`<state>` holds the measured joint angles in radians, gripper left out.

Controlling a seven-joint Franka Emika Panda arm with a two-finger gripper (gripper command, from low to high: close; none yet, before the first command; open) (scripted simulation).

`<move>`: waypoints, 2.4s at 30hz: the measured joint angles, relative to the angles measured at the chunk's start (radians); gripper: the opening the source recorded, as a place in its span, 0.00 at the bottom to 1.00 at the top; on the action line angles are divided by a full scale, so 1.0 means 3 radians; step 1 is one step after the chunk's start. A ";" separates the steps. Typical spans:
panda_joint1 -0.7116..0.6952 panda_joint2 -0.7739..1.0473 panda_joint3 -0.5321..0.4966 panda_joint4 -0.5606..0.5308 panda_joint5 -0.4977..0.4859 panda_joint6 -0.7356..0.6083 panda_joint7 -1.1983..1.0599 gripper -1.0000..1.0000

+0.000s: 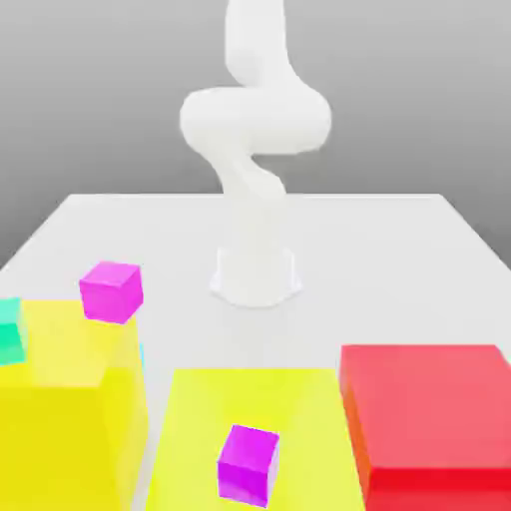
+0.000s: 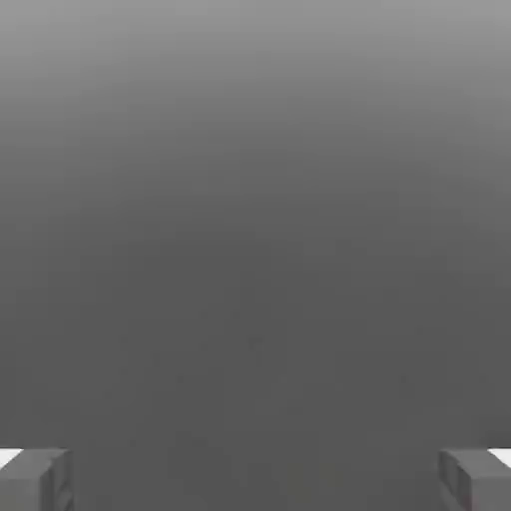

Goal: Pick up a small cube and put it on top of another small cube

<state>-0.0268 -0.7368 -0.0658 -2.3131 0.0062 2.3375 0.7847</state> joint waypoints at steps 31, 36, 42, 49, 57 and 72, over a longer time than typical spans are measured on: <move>-0.1430 0.3165 -0.0128 -0.1888 0.1271 0.2504 -0.2919 0.50; -0.1575 0.3261 0.0033 -0.1867 0.1339 0.2580 -0.2972 0.00; -0.1302 0.2989 -0.0332 -0.1936 0.0965 0.2369 -0.2689 0.00; -0.1401 0.2369 -0.0624 -0.2081 -0.0006 0.1742 -0.2082 0.00; -0.0957 0.2358 -0.0560 -0.2063 0.0970 0.1058 -0.3134 0.00; -0.0050 0.2118 -0.0152 -0.1636 0.2393 -0.0099 -0.4499 0.00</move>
<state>-0.0419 -0.1014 -0.1115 -2.8038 0.7242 2.3078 -0.5651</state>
